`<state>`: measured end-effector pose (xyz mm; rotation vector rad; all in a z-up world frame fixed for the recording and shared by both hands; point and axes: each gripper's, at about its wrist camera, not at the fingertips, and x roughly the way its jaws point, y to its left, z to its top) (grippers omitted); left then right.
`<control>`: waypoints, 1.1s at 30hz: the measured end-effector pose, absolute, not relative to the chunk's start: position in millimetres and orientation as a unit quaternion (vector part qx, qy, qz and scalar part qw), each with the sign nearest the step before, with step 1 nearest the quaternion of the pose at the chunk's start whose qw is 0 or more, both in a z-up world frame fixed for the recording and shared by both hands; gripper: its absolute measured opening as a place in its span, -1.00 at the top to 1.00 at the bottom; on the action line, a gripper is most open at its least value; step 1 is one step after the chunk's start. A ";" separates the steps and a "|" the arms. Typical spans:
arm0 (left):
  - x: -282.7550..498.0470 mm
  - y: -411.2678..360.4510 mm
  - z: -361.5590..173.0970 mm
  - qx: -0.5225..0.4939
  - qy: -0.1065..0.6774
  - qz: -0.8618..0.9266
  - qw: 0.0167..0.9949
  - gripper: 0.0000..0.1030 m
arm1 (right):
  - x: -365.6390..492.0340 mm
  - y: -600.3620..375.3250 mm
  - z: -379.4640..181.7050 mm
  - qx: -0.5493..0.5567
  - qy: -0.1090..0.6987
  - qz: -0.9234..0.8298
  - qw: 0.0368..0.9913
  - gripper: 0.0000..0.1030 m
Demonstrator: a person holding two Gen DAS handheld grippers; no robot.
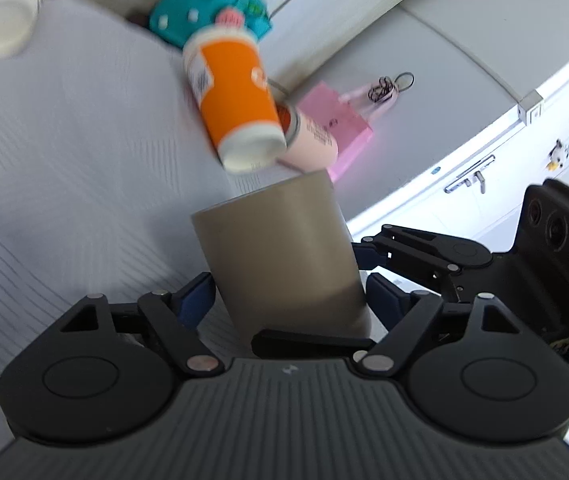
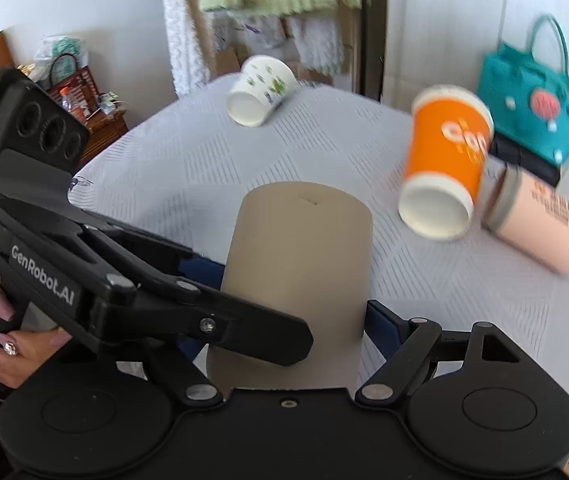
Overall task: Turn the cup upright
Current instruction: 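Rotate the held tan tumbler with the left tool until its opening faces up, then lower the upright tan tumbler onto the table with the left tool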
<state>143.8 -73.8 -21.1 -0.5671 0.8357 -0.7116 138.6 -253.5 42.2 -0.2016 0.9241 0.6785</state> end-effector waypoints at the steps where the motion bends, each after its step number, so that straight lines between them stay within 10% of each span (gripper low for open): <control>1: 141.9 -69.7 -17.3 -0.262 0.383 -0.332 0.821 -0.46 | 139.3 -251.9 43.6 -0.098 0.430 0.324 0.837 -0.62; 33: 188.0 -37.7 29.4 -0.061 0.299 -0.276 0.911 -0.39 | 186.0 -202.4 20.3 -0.061 0.216 0.349 0.910 -0.59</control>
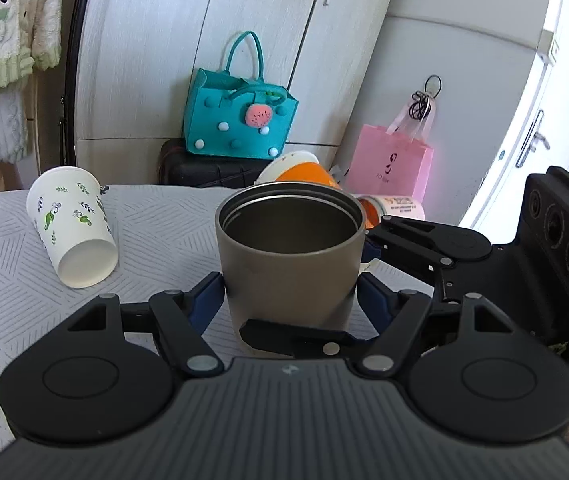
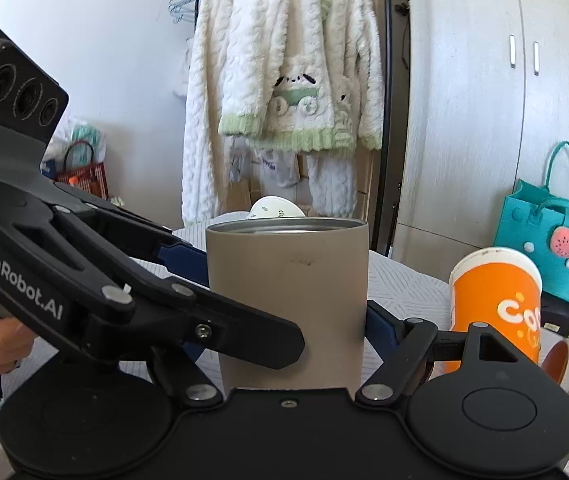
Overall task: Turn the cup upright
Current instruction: 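Lower the upright tan tumbler onto the table with the left tool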
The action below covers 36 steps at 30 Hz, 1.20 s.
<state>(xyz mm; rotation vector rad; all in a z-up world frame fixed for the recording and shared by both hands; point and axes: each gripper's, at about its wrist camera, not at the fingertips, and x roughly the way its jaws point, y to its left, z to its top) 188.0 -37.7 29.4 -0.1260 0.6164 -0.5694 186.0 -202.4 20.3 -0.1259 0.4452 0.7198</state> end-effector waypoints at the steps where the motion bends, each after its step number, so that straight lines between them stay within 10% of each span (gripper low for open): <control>1: 188.0 -39.1 26.8 -0.059 0.302 -0.278 0.910 -0.40 | 185.0 -202.9 17.9 -0.059 0.217 0.348 0.910 -0.59; 36: 58.5 -29.7 61.0 -0.028 0.205 -0.165 0.964 -0.66 | 44.3 -244.1 44.4 -0.030 0.118 0.192 0.974 -0.84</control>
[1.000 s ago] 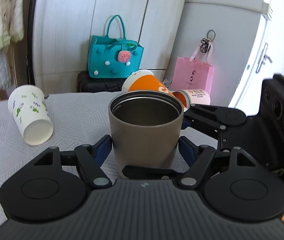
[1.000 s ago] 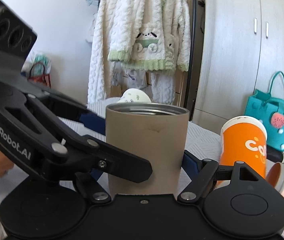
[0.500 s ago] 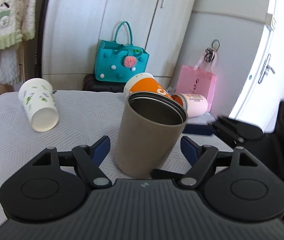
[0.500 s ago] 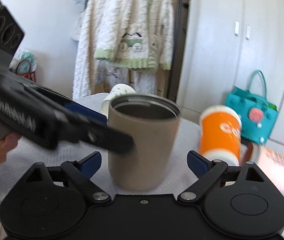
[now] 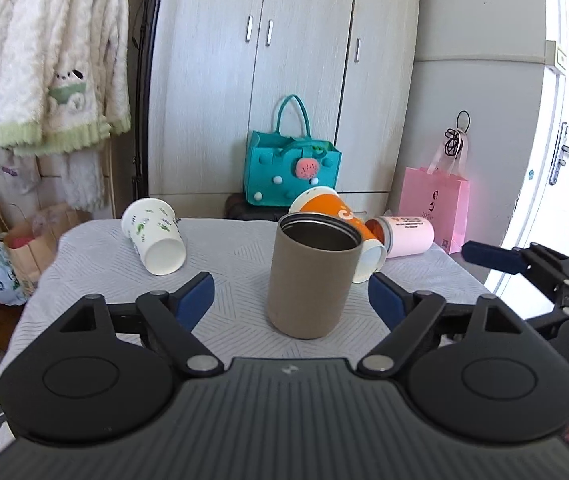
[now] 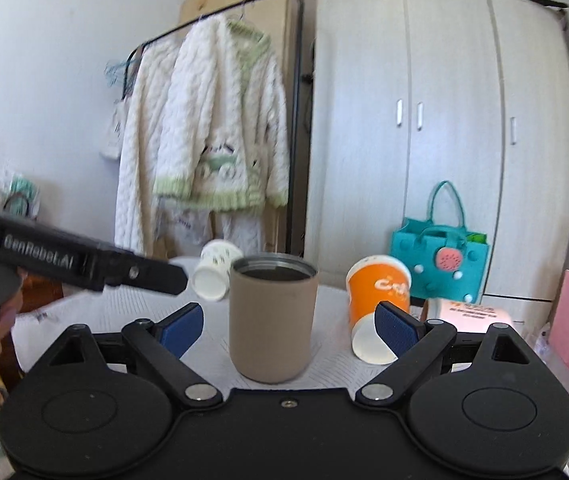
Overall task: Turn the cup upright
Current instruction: 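Lower the upright tan tumbler onto the table with the left tool, then open the left tool and pull it back from the tumbler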
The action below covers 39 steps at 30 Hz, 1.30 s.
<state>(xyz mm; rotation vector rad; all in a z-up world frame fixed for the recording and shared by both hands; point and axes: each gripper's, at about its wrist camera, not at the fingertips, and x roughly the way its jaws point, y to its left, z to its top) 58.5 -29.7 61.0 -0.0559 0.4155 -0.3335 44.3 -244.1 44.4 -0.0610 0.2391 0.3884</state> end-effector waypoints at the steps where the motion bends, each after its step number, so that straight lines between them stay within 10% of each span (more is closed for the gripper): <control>1: 52.1 -29.5 62.6 -0.026 0.203 -0.161 0.966 -0.69 | 37.7 -245.0 47.2 -0.029 0.112 0.184 0.976 -0.84; 11: 11.6 -23.7 56.4 -0.015 0.201 -0.120 0.972 -1.00 | -2.4 -243.7 46.0 -0.025 0.123 0.096 0.987 -0.94; 39: 4.1 0.4 37.1 -0.028 0.246 -0.056 0.967 -1.00 | -24.7 -234.9 32.1 0.008 0.182 -0.022 0.983 -1.00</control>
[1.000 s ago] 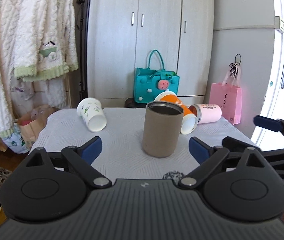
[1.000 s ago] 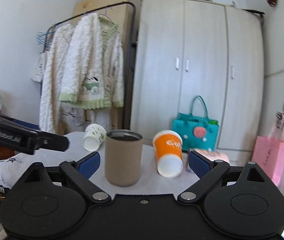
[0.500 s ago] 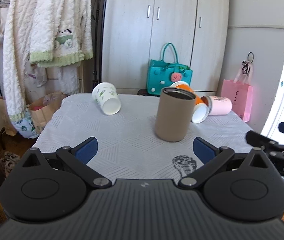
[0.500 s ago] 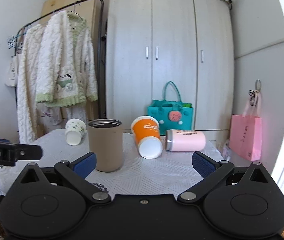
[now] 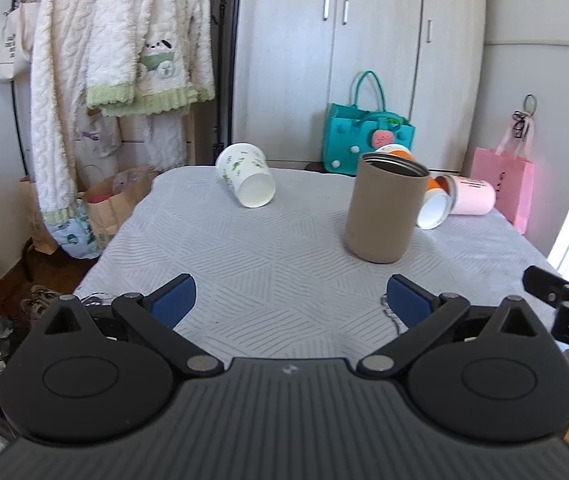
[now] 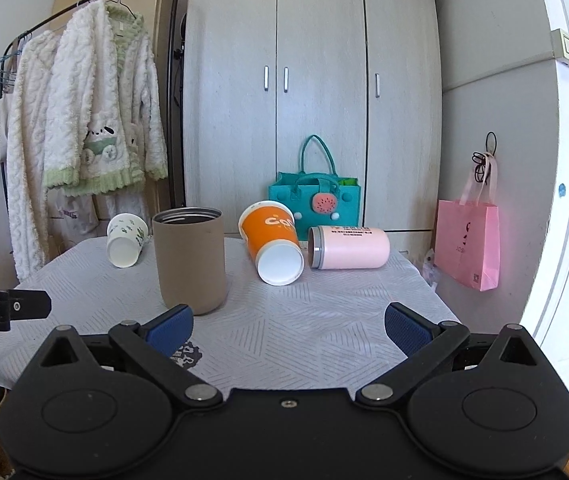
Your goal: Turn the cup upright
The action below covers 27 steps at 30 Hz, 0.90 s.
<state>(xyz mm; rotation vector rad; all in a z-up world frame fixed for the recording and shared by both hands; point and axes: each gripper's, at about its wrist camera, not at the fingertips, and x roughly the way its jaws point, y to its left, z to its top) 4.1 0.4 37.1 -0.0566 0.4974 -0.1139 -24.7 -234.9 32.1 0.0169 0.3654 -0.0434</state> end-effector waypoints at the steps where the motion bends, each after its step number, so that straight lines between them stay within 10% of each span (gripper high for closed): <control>1: 4.7 -0.2 36.2 -0.030 0.246 -0.063 0.967 -1.00 | -24.6 -234.6 32.1 0.008 0.182 -0.024 0.983 -1.00; 27: 0.5 -8.4 33.5 0.017 0.247 -0.044 0.968 -1.00 | -19.9 -228.5 26.8 0.006 0.201 -0.051 0.978 -1.00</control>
